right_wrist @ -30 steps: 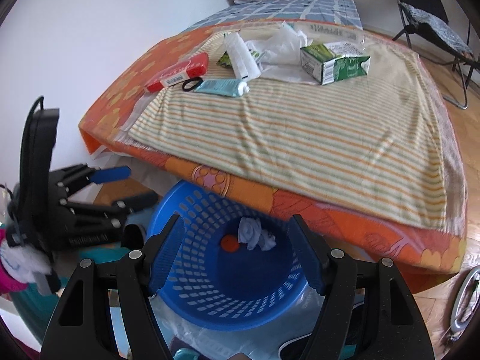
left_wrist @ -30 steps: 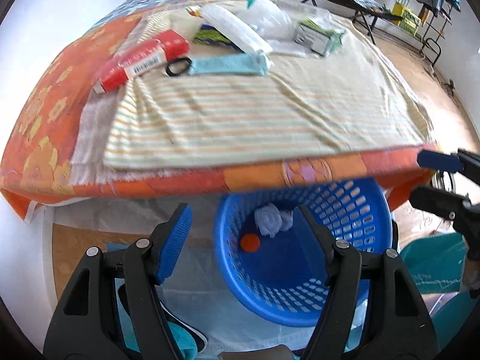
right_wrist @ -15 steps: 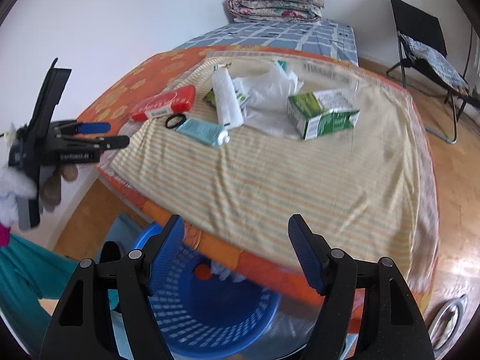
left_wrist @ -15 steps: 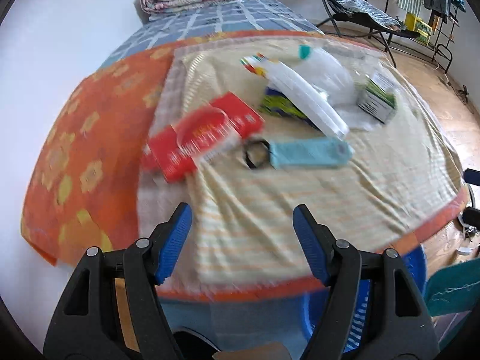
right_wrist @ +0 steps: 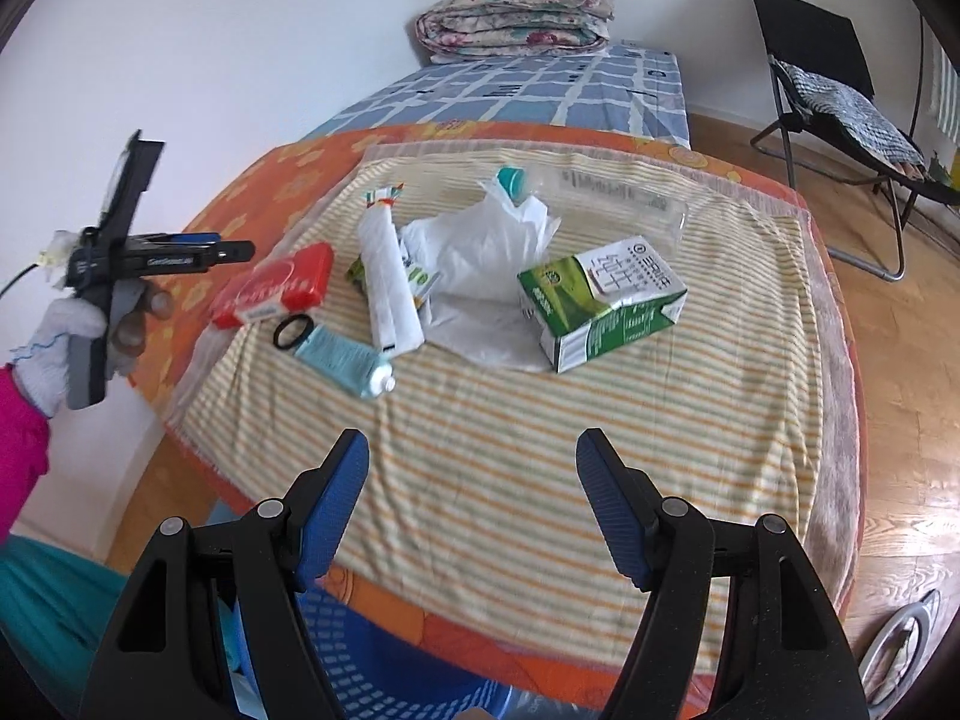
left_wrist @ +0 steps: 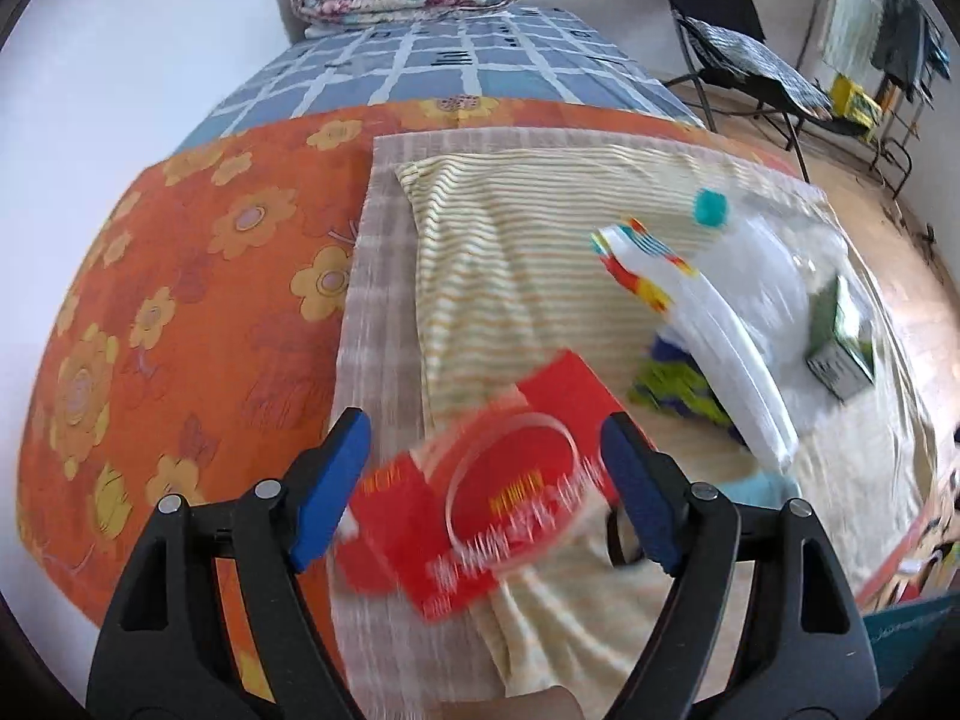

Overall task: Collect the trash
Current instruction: 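Grasp the red medicine box with the left tool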

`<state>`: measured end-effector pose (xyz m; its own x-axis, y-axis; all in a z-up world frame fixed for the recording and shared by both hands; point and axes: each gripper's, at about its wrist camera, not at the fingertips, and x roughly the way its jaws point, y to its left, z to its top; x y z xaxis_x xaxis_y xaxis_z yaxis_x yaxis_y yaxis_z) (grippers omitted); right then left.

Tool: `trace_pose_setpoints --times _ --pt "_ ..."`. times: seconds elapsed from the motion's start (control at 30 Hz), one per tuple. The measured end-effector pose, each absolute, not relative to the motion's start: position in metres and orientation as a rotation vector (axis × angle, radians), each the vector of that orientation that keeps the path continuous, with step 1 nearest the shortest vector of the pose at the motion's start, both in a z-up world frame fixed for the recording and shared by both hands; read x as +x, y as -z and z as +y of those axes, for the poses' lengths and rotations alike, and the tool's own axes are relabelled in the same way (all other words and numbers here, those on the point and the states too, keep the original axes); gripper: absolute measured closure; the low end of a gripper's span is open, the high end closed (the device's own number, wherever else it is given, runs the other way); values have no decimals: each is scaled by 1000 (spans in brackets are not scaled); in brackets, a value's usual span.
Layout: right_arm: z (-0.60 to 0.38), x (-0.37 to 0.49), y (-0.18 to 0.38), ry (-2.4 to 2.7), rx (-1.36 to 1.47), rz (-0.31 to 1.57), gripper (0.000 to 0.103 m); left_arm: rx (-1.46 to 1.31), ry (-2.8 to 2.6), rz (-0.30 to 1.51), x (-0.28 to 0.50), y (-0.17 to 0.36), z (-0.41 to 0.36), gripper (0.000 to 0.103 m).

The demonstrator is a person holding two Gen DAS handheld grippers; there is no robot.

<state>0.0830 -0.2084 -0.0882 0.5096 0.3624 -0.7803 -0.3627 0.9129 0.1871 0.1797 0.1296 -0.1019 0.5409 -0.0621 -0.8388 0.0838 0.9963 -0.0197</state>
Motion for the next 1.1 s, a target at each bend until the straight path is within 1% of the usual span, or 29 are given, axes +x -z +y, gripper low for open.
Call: trace_pose_setpoints --times 0.23,0.5,0.6,0.9,1.0,1.1 --pt "-200 90 92 -445 -29 947 31 -119 121 1049 220 127 146 22" --pt "-197 97 96 -432 -42 945 31 -220 188 1155 226 153 154 22" --pt "-199 100 96 -420 -43 942 31 -230 205 1177 219 153 156 22" --pt "-211 112 93 -379 28 962 31 7 267 1193 183 139 121 22" --pt "-215 119 92 -361 53 968 31 119 250 1196 170 142 106 22" --pt "-222 131 94 -318 98 997 31 205 239 1202 161 149 93 19"
